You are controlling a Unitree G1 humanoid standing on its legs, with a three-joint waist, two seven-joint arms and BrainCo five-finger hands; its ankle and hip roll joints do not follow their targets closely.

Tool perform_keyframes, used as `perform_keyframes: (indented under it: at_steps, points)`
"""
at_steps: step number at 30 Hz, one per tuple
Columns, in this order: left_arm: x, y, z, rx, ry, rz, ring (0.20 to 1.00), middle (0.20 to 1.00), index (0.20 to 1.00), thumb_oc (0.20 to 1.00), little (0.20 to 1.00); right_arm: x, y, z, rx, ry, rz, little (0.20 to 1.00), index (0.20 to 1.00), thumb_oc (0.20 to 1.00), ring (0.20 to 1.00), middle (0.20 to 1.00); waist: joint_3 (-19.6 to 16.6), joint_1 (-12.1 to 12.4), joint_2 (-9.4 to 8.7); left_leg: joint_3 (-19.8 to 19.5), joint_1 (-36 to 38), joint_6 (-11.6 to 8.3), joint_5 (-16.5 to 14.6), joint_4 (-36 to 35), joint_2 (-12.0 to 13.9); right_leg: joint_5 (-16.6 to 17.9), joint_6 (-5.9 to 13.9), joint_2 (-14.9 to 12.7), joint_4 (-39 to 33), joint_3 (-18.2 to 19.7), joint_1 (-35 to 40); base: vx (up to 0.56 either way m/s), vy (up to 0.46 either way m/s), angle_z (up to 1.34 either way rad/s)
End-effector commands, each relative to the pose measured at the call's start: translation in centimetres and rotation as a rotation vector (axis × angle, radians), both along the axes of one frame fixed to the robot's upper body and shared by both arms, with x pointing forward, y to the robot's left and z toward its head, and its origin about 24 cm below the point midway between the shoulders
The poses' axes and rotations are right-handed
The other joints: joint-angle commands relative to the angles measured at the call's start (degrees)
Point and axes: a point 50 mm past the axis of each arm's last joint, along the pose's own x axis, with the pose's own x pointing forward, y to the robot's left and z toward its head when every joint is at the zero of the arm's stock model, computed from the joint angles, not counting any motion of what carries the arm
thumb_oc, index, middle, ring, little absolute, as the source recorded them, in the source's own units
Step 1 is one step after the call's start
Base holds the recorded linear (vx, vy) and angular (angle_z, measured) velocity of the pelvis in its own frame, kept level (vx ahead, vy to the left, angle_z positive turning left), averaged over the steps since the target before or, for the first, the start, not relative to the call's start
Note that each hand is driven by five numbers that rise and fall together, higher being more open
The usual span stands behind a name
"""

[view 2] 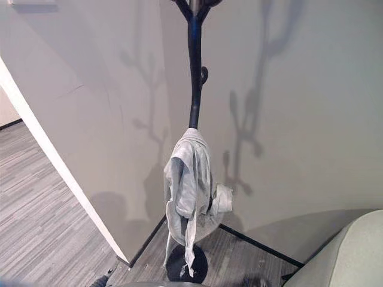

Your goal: Hang the clothes on the sofa on the clothes rack.

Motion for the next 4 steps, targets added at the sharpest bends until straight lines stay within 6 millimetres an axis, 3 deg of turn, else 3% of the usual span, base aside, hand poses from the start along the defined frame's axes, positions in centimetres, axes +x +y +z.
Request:
perform_keyframes:
  at_steps: [1,4]
  points:
    - [2.8,-1.1,0.1,-0.053,-0.062,-0.04,1.0,1.0,1.0,1.0,1.0,3.3,-0.4,0.4,0.001,-0.076,-0.051,1.0,1.0,1.0,1.0,1.0,2.73,1.23,-0.34,-1.65,7.18,1.39,-6.66,0.47,1.34,2.83,3.82,-3.23,1.52,-3.26,-0.15,0.03,0.02,0.15]
    - [3.7,-2.3,0.1,-0.088,-0.098,-0.124,1.0,1.0,1.0,1.0,1.0,3.3,-0.9,0.6,-0.002,-0.052,-0.13,1.0,1.0,1.0,1.0,1.0,2.94,0.79,0.17,-2.55,6.83,1.28,-6.6,0.47,1.46,2.61,3.74,-2.95,1.57,-3.58,-0.23,0.0,0.003,-0.04]
